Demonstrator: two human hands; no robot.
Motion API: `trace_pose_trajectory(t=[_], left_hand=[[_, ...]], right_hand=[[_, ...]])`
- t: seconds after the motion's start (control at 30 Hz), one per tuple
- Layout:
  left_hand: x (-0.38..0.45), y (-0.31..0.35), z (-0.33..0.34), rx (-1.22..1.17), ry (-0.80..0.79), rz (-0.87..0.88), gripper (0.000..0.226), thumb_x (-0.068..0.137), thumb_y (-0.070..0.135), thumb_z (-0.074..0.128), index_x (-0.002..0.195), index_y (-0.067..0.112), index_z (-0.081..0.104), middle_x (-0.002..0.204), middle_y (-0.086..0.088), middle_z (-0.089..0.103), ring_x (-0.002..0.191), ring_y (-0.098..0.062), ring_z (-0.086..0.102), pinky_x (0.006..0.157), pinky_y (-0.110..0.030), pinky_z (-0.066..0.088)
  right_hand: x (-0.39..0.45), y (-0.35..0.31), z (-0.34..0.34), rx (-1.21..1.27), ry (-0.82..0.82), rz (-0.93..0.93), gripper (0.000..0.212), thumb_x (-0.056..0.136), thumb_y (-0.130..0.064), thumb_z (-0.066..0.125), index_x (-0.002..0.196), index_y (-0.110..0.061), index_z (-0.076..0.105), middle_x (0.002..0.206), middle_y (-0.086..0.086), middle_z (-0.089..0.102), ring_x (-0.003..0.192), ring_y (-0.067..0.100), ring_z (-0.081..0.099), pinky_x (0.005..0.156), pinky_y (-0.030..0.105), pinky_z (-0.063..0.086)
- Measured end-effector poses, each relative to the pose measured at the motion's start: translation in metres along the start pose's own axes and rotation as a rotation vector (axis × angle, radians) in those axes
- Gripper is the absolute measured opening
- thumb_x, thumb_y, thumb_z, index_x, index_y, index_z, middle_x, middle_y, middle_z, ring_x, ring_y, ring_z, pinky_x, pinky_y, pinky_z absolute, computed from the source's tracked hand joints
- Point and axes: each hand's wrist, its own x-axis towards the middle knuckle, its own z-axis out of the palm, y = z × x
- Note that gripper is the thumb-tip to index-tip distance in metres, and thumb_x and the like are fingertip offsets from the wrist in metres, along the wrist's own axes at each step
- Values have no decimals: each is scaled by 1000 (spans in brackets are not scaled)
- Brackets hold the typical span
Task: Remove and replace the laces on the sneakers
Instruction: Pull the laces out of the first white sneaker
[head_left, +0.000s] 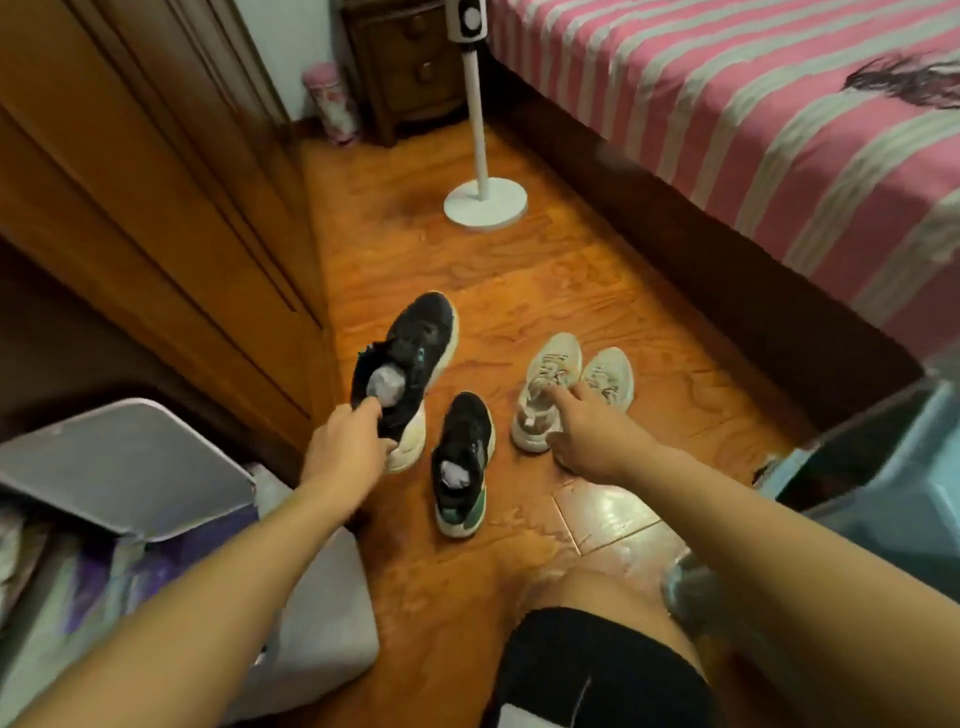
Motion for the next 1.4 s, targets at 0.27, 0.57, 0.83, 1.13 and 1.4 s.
trace_pose_trajectory(t=[0.27, 0.57, 0.83, 1.13, 1.4], left_hand=[[48, -44, 179, -63, -202, -257, 46, 94, 23, 68, 137, 17, 54, 114, -16, 58, 103, -41, 62, 86, -46, 51], [54, -32, 231, -64, -401, -441, 45, 99, 20, 55, 143, 23, 43, 133, -19, 40, 120, -42, 46, 95, -50, 46], [74, 131, 123, -499, -287, 67, 58, 93, 28, 67, 147, 28, 43, 138, -8, 46, 131, -31, 47, 109, -44, 41], [-45, 323, -91, -917, 234, 737, 92, 75, 38, 76, 152, 34, 26, 132, 3, 56, 111, -14, 56, 86, -24, 45], [-134, 395, -105, -998, -567, 906, 80, 66, -15, 85, 125, 20, 45, 107, 0, 62, 94, -4, 64, 72, -21, 55]], right_hand=[[61, 83, 71, -204, -198, 192, 41, 97, -24, 51, 136, -15, 45, 133, 15, 54, 120, 35, 55, 94, 38, 47], [142, 131, 138, 79, -220, 538, 59, 94, -26, 60, 147, -19, 34, 127, 18, 64, 116, 36, 60, 90, 36, 48], [107, 103, 42, 210, 153, 475, 18, 93, -29, 57, 109, -24, 63, 105, 11, 68, 101, 34, 63, 86, 40, 53], [-148, 8, -216, -32, 611, 55, 12, 93, -33, 61, 86, -24, 56, 76, -7, 59, 75, 21, 60, 65, 32, 40], [-374, 140, -239, -2, 893, 406, 23, 97, -28, 57, 115, -26, 70, 108, -1, 70, 101, 19, 65, 92, 43, 50]])
